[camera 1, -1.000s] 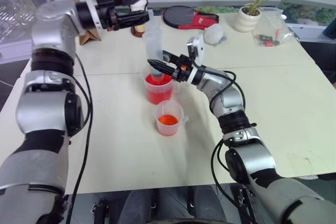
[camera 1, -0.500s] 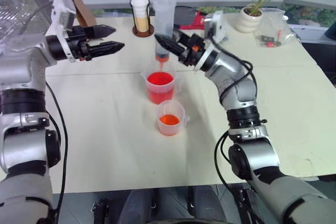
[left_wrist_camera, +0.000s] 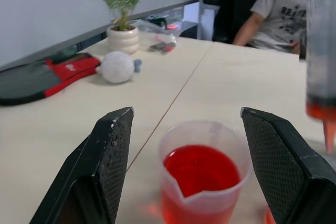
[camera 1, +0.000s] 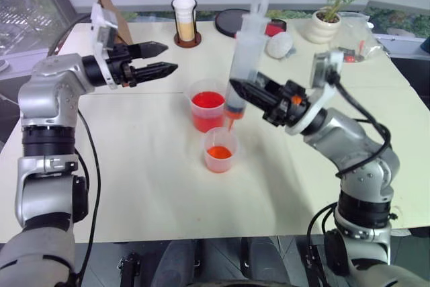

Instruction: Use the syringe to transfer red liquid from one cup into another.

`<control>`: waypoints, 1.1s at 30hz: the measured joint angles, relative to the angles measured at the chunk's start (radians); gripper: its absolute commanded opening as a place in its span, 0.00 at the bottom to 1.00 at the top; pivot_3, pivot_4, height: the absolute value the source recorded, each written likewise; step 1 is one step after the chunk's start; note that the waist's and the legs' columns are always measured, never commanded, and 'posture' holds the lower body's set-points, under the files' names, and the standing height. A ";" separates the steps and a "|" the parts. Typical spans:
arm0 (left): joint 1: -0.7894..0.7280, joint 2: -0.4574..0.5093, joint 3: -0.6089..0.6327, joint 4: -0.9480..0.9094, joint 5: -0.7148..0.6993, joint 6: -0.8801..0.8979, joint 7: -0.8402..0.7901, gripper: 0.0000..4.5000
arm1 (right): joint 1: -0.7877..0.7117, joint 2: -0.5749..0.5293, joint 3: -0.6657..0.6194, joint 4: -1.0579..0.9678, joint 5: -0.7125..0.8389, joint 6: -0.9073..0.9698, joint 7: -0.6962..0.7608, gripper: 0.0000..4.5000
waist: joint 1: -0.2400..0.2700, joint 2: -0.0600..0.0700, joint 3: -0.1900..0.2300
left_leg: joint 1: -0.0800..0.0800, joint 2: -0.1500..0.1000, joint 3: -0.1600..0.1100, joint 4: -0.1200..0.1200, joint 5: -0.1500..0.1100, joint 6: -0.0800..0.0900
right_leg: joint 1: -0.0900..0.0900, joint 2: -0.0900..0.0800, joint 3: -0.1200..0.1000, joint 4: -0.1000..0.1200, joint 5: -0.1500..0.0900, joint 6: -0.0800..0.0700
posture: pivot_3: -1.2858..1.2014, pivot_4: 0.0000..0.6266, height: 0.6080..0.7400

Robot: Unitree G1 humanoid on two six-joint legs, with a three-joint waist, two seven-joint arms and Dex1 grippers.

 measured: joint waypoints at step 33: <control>-0.263 -0.218 -0.114 0.070 0.005 -0.093 -0.152 0.26 | 0.085 0.007 0.175 0.077 -0.179 -0.212 0.072 0.31 | 0.002 -0.002 0.001 | 0.000 0.000 0.001 0.001 0.001 -0.001 | 0.001 0.000 0.000 0.000 0.000 0.000 | 0.52 0.24 1.00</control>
